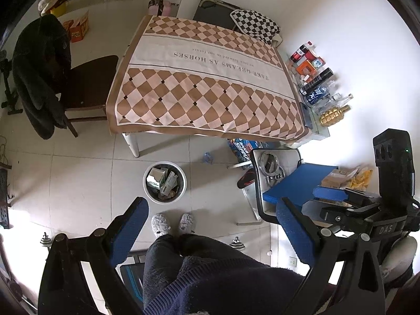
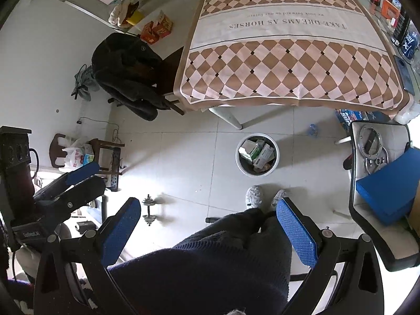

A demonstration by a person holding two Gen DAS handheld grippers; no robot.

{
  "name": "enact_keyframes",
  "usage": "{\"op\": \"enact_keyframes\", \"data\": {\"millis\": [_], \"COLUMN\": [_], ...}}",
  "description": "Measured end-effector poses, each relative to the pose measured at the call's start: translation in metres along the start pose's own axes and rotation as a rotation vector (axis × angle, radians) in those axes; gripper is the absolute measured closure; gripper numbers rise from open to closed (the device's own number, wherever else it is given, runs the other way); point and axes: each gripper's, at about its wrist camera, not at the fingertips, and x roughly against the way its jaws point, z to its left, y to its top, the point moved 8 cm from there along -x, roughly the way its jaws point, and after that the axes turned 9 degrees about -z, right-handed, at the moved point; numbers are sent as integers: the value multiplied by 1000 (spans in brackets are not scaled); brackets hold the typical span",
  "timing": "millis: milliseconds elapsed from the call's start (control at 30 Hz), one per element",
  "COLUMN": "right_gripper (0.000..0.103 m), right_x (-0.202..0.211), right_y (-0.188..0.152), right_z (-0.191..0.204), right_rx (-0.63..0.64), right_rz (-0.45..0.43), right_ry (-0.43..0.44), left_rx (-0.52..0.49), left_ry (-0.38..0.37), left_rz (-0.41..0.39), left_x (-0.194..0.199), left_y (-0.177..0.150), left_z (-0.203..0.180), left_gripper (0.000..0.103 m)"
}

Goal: Collect trash

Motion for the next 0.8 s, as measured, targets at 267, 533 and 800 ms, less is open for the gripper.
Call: {"op": "enact_keyframes", "data": {"millis": [267, 533, 800], "right_gripper": [0, 0, 0], "right_x": [-1, 3, 8], "right_y": [-3, -3, -3], "right_z": [0, -2, -3], "right_rx": [-7, -16, -17], "right_rz": [13, 10, 10], "right_ry": [8, 18, 26], "left_rx": [-12, -14, -15], "left_ry": [-18, -27, -37], "left_rz": [13, 16, 16], "left_x": [-3, -5, -6], "left_y": [0, 0, 1], "left_z": [-4, -9, -14], "left_gripper": [0, 0, 0]}}
